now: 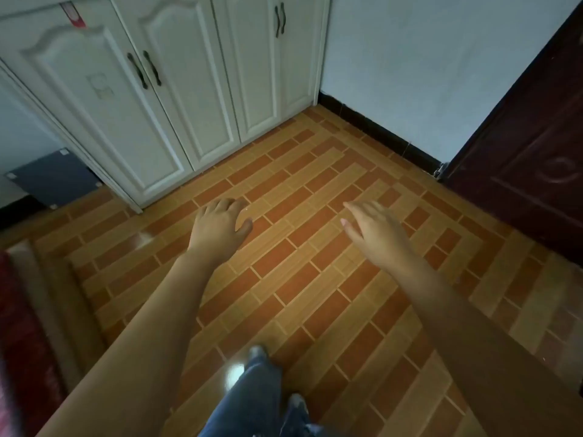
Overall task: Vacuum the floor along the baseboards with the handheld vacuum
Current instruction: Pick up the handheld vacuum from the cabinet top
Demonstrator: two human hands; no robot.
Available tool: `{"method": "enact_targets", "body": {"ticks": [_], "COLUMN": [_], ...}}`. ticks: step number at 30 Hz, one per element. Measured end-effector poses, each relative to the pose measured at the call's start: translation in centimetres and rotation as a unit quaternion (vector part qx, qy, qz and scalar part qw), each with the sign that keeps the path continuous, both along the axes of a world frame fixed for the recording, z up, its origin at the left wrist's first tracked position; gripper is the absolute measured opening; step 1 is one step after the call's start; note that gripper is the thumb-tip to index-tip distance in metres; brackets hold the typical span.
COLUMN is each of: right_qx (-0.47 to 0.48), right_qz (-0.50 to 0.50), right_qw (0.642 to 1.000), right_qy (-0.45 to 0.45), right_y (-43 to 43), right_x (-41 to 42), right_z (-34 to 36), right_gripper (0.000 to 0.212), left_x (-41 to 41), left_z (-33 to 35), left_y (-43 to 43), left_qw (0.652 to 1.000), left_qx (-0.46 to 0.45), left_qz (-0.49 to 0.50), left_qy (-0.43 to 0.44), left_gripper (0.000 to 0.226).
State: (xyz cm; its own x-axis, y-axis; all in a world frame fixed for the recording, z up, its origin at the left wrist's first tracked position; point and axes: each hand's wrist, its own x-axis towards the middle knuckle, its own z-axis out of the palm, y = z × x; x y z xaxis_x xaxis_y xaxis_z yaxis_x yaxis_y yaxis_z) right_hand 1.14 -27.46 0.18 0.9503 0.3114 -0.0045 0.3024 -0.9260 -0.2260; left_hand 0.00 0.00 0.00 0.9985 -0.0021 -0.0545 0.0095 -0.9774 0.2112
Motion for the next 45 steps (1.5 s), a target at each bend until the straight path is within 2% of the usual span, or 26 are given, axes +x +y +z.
{"method": "enact_targets", "body": {"ticks": [10, 21, 29, 40, 45], "right_qx": [-0.011, -0.009, -0.003, 0.018, 0.030], "right_qz": [0.016, -0.025, -0.016, 0.024, 0.036], "right_qw": [0.999, 0.999, 0.999, 0.998, 0.998], "right_qy": [-0.033, -0.038, -0.050, -0.047, -0.036], "right_y": [4.5, 9.5, 10.1, 7.6, 7.4], "right_x": [11.4, 27.0, 37.0, 57.4, 65.9], "right_z": [-0.2, 0.5, -0.1, -0.2, 0.1], "right_gripper": [0.043, 0.043, 0.041, 0.037, 0.052], "left_x": [12.2, 28.8, 38.1, 56.4, 63.2], "left_z": [-1.1, -0.6, -1.0, -0.8, -0.5], "left_y": [4.1, 9.8, 10.0, 7.1, 6.6], "left_qw": [1.000, 1.000, 1.000, 0.999, 0.997], "left_qx": [0.006, -0.008, -0.016, -0.021, -0.031], "left_qz": [-0.001, -0.010, -0.005, 0.043, 0.065], "left_qy": [-0.009, -0.011, -0.012, -0.017, -0.031], "left_gripper": [0.048, 0.047, 0.047, 0.045, 0.044]}}
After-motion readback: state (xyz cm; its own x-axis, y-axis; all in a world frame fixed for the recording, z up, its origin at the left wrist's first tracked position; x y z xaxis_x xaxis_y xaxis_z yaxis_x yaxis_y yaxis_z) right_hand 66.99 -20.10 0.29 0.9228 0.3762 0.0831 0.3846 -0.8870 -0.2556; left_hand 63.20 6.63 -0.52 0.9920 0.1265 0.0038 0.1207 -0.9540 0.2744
